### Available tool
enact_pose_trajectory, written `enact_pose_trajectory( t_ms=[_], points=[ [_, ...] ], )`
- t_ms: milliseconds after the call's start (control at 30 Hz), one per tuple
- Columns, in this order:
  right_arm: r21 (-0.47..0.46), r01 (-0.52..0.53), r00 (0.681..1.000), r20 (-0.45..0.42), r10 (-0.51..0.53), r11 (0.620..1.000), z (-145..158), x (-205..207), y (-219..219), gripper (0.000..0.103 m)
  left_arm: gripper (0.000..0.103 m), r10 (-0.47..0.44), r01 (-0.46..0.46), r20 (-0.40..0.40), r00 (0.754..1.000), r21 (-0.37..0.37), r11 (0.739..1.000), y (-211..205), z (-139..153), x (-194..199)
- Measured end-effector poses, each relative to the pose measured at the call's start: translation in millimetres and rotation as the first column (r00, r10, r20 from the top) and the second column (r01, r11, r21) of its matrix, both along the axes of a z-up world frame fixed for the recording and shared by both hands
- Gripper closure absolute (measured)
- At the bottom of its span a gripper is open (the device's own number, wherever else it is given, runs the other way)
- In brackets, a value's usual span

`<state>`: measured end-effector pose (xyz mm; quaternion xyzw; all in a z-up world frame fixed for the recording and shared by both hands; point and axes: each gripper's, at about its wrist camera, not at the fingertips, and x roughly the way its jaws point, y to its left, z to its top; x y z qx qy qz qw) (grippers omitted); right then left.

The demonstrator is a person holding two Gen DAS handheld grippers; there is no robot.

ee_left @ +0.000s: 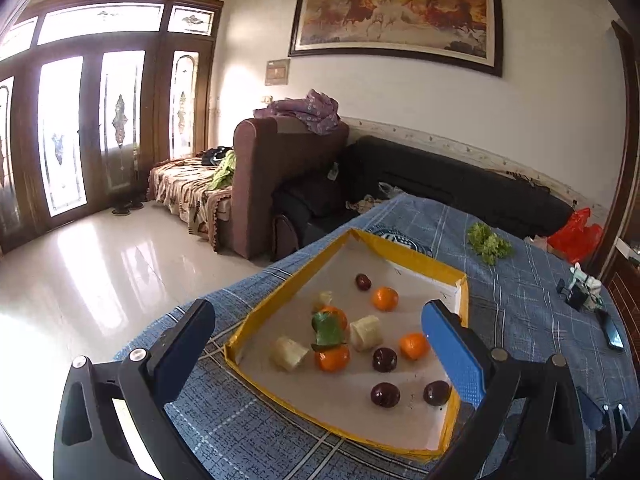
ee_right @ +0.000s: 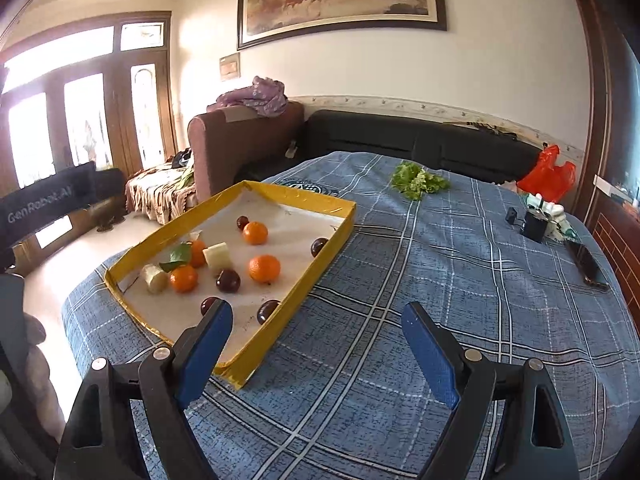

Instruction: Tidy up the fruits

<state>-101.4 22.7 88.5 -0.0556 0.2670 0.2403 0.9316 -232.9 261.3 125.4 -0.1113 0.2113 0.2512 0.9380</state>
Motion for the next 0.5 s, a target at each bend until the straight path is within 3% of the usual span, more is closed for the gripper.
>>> enact_pose_trajectory(
  t_ms=[333, 500],
  points=[
    [0.01, 0.023, 0.999, -0.027, -0.023, 1.0, -4, 2, -2, 0.013, 0.0, -0.018, 0.018, -0.017, 1.0, 0.007, 1.0, -7, -1, 1],
    [0.026, 0.029, 1.0, 0.0, -0.029, 0.999, 5, -8, -9, 0.013, 0.0, -0.003, 0.003, 0.008, 1.0, 0.032, 0.999, -15, 8, -12]
  ],
)
